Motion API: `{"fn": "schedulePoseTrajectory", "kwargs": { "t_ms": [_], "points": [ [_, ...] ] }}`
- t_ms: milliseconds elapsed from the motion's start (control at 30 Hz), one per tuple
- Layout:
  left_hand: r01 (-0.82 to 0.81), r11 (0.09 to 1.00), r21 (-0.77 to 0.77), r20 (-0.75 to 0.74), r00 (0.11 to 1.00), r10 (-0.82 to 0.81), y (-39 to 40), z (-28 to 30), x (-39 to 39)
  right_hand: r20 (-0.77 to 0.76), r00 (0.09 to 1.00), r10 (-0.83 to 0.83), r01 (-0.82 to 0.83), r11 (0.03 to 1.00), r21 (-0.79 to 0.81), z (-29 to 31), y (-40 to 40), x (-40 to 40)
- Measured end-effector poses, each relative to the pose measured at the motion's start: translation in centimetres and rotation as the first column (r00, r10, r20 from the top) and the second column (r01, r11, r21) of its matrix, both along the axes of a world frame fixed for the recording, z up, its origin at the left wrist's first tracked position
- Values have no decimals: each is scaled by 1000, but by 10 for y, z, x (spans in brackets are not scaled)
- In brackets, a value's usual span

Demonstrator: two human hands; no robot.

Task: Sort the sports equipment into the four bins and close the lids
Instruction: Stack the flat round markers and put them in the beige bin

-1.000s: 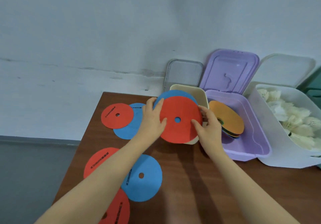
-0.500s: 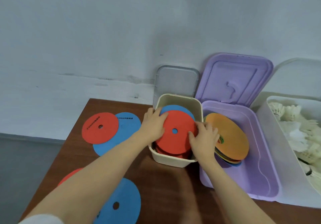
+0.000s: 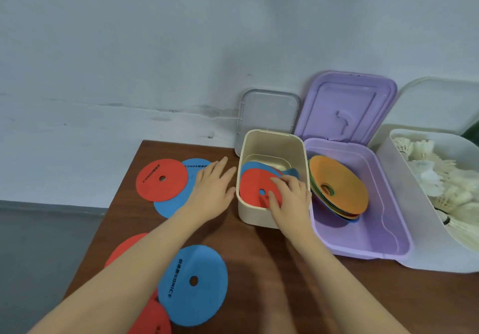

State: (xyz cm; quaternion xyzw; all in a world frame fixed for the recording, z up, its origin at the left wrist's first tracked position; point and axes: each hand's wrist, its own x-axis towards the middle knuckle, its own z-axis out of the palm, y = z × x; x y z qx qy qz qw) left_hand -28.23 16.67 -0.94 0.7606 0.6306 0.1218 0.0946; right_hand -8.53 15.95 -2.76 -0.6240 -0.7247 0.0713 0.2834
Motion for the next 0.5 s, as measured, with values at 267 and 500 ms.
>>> {"fn": "schedulePoseTrajectory", "kwargs": {
  "t_ms": [267,500],
  "points": [
    [-94,994,-53,-18,996,93,-103,-19,-93,-65,987,149,-152,988,-42,-25,-90,-76],
    [-261,919,-295,-104,965,241,-209,-64,-173,-41,975,220,-221,920,-323,-68,-164,-140]
  ]
}}
